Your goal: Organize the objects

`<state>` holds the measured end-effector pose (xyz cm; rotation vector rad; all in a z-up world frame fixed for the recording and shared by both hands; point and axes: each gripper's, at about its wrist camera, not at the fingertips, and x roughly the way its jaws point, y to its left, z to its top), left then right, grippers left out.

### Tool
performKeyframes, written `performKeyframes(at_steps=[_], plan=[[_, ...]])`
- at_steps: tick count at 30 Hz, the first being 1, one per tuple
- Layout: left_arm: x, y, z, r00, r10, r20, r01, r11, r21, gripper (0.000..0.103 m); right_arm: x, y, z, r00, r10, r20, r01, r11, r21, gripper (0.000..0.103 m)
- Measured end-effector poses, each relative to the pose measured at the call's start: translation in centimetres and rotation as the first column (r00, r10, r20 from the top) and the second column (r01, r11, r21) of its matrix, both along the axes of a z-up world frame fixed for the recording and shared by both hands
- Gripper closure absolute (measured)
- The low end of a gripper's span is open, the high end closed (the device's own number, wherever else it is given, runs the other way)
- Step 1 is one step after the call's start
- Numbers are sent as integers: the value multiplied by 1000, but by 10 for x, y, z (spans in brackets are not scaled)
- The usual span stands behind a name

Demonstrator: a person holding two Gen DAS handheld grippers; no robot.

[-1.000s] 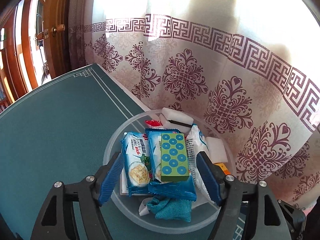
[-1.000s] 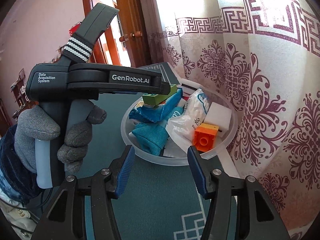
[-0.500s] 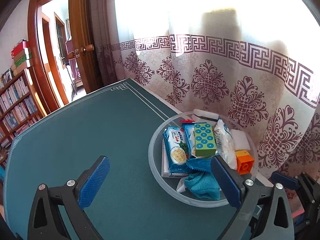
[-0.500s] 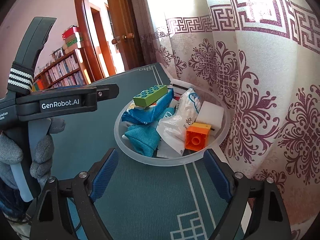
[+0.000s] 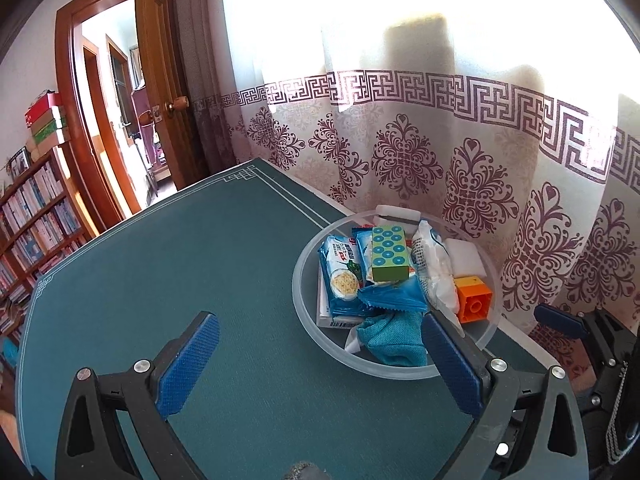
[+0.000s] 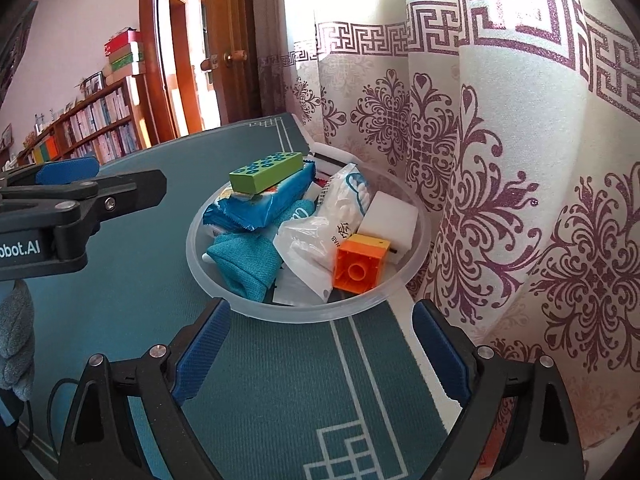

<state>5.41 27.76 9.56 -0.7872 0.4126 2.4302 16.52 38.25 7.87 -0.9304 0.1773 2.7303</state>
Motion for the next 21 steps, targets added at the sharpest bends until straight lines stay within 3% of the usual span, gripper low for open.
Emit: performKeyframes(at_steps=[21], plan=[[25, -5, 0, 999, 8, -40, -9, 1000, -6, 0, 10, 1, 13, 995, -36, -93, 42, 997, 63, 6]])
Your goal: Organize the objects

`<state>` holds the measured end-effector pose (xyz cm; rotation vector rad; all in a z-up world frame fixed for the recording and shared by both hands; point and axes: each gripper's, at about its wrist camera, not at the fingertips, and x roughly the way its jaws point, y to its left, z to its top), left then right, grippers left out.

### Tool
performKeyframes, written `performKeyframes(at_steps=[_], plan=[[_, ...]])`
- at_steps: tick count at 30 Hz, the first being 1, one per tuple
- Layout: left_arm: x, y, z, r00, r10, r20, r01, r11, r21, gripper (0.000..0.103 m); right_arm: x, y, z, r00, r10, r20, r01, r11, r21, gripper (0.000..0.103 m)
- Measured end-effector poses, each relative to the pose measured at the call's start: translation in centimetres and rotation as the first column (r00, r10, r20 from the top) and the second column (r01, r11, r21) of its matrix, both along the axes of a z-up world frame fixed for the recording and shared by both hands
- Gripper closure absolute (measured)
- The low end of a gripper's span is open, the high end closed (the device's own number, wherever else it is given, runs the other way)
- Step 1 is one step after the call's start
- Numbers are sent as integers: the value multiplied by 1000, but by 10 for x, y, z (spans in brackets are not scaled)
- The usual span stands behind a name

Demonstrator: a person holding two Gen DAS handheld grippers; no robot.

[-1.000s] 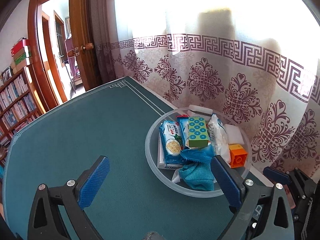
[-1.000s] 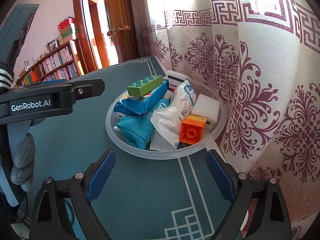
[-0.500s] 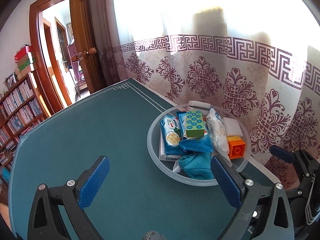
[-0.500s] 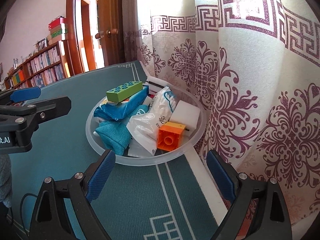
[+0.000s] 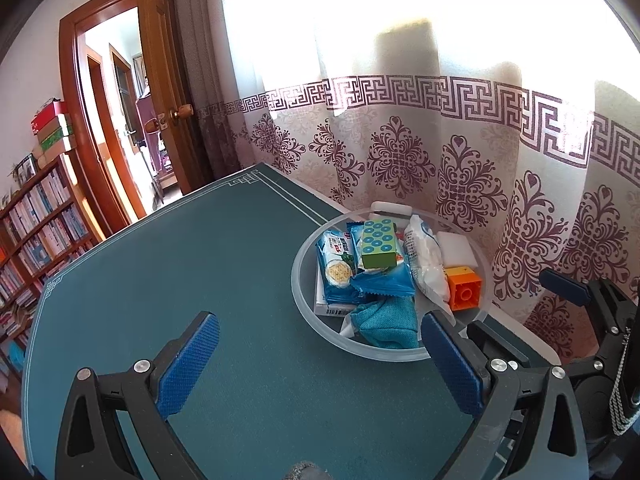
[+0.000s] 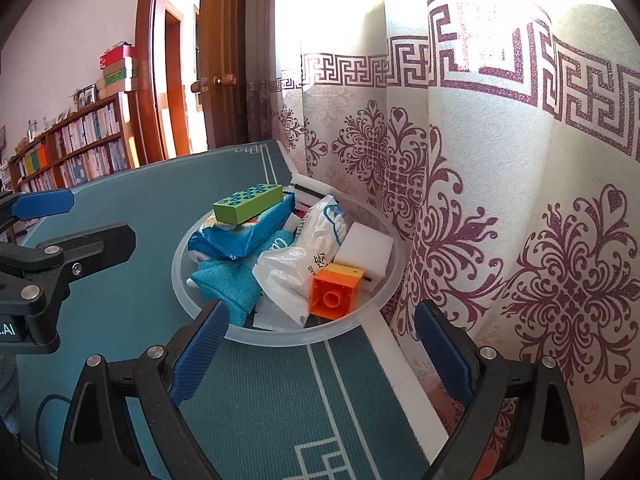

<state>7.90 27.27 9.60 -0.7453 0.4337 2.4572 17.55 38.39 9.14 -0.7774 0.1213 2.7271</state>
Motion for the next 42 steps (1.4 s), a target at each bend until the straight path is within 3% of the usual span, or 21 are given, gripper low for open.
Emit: performKeyframes(at_steps=[16, 42], plan=[[0, 0, -9, 999, -2, 38, 2, 1000, -3, 0, -12, 0, -15, 997, 18, 70, -19, 1000, 3, 5], [-1, 5, -18, 998, 0, 56, 2, 1000, -22, 0, -12, 0, -17, 997, 17, 73, -17, 1000, -2, 5]])
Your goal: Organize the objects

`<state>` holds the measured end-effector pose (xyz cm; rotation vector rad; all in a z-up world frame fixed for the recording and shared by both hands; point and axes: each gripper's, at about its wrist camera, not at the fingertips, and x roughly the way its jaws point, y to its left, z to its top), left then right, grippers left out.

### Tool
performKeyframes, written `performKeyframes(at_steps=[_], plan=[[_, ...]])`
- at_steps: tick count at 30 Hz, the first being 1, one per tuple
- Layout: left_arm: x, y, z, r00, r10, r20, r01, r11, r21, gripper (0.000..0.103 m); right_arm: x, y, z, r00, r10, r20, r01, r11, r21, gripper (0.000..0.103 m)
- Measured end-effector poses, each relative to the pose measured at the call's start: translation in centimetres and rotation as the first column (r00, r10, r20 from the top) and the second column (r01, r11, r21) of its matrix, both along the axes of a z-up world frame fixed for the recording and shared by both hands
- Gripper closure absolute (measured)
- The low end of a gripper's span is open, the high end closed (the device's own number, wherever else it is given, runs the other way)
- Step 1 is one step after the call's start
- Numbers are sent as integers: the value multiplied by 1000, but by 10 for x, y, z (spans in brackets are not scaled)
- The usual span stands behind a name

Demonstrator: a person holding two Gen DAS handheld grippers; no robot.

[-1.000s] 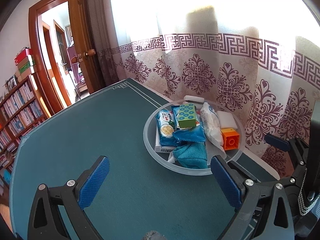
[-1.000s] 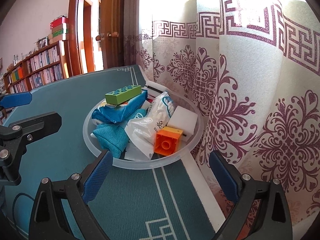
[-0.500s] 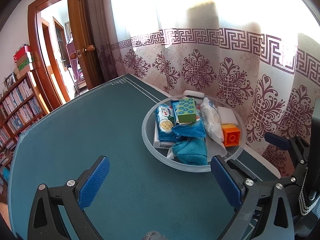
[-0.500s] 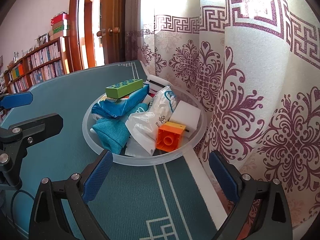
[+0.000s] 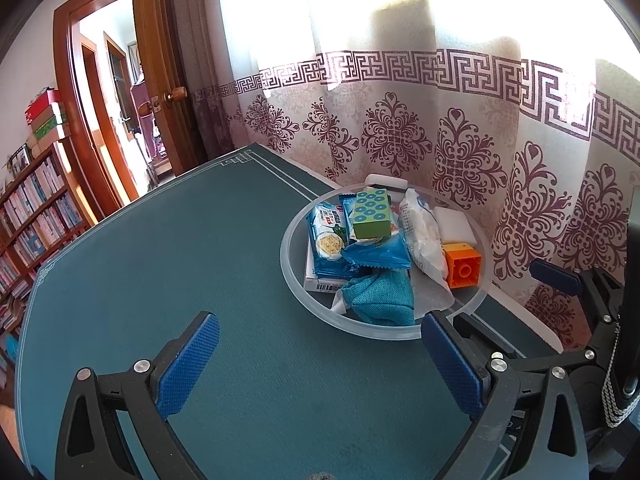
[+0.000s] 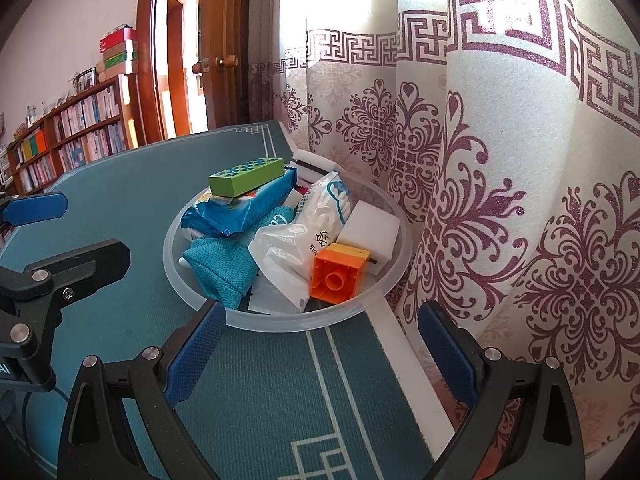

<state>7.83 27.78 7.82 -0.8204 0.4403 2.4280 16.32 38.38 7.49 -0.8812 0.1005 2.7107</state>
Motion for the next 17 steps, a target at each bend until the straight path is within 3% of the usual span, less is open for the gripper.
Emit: performKeyframes(at_steps=[17], plan=[[3, 1, -2, 1000, -8, 2, 8, 1000, -6, 0, 0, 0, -1, 1000, 1, 1, -1, 1000, -3, 5]])
